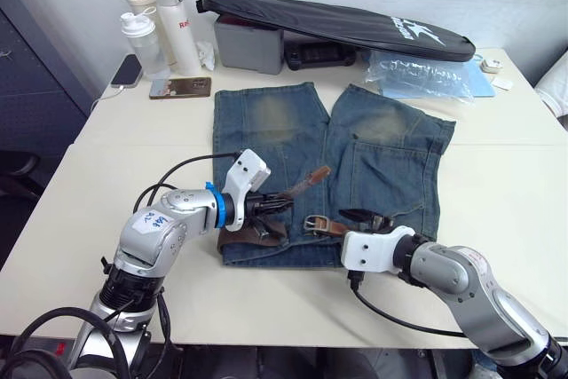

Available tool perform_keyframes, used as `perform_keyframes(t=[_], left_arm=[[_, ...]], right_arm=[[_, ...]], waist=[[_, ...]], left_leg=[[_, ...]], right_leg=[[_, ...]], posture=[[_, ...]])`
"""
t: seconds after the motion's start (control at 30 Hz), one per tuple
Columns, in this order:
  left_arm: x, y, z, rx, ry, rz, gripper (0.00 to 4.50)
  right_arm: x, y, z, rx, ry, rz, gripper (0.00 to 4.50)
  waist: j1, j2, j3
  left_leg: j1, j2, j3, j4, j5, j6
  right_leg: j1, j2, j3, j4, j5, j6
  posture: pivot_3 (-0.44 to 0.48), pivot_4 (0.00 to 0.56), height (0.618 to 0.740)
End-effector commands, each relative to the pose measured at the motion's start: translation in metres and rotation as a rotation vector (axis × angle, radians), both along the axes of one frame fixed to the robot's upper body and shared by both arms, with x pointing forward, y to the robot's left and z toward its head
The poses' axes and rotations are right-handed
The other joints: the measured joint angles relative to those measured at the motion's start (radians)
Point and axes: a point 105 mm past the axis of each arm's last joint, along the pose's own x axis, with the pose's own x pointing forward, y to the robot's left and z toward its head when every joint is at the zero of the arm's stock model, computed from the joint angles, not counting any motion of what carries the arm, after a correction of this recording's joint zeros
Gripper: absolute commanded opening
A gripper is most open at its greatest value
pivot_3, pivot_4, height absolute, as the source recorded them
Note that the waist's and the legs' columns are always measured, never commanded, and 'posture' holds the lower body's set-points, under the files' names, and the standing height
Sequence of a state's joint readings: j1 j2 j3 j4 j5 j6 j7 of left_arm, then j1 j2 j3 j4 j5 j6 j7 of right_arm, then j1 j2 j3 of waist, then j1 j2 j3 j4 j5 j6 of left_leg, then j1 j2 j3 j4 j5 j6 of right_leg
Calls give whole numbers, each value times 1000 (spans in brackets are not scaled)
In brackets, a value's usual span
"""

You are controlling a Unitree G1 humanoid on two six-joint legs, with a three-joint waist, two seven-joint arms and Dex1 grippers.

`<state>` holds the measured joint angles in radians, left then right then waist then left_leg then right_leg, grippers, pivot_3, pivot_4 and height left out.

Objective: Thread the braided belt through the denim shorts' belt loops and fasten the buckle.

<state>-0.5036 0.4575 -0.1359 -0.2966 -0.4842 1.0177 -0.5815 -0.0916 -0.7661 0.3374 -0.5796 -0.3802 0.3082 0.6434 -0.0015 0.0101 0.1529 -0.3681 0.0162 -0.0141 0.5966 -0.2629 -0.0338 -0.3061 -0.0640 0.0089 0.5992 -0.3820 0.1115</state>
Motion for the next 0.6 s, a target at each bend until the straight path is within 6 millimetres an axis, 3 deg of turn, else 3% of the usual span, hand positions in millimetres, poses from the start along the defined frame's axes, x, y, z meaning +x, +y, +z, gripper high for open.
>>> perform_keyframes(t=[0.03,0.07,0.1,0.23,0.33,0.47,0.6], left_arm=[[5,6,9,-8,-26,30,0],[5,7,8,-7,-27,37,0],[8,10,9,-11,-31,62,0],[19,20,7,-19,-19,180,0],[17,26,-9,44,64,222,0],[3,20,-26,145,111,155,0],[-8,8,-29,164,143,79,0]], right_arm=[[5,-3,9,56,-31,-52,823],[6,-4,9,70,-25,-61,303],[8,-5,13,133,-17,-99,59],[17,-15,21,340,28,-233,59],[21,-17,28,515,70,-309,59],[21,-14,24,680,162,-352,59],[20,-6,26,807,213,-374,59]], waist=[[-1,0,0],[-1,0,0],[-1,0,0],[0,0,0],[-1,0,0],[-1,0,0],[-1,0,0]], left_leg=[[0,0,0,0,0,0],[0,0,0,0,0,0],[0,0,0,0,0,0],[0,0,-1,0,0,0],[0,0,-1,0,0,0],[0,0,-1,0,0,0],[0,0,-1,-1,0,0]], right_leg=[[0,0,0,0,0,0],[0,0,0,1,0,0],[0,0,0,1,0,0],[0,0,0,2,0,0],[0,0,0,2,0,0],[0,0,0,3,0,0],[-1,0,1,3,0,0]], posture=[[0,150,740],[0,150,740],[0,150,740],[0,150,740],[0,150,740],[0,150,740],[0,150,740]])
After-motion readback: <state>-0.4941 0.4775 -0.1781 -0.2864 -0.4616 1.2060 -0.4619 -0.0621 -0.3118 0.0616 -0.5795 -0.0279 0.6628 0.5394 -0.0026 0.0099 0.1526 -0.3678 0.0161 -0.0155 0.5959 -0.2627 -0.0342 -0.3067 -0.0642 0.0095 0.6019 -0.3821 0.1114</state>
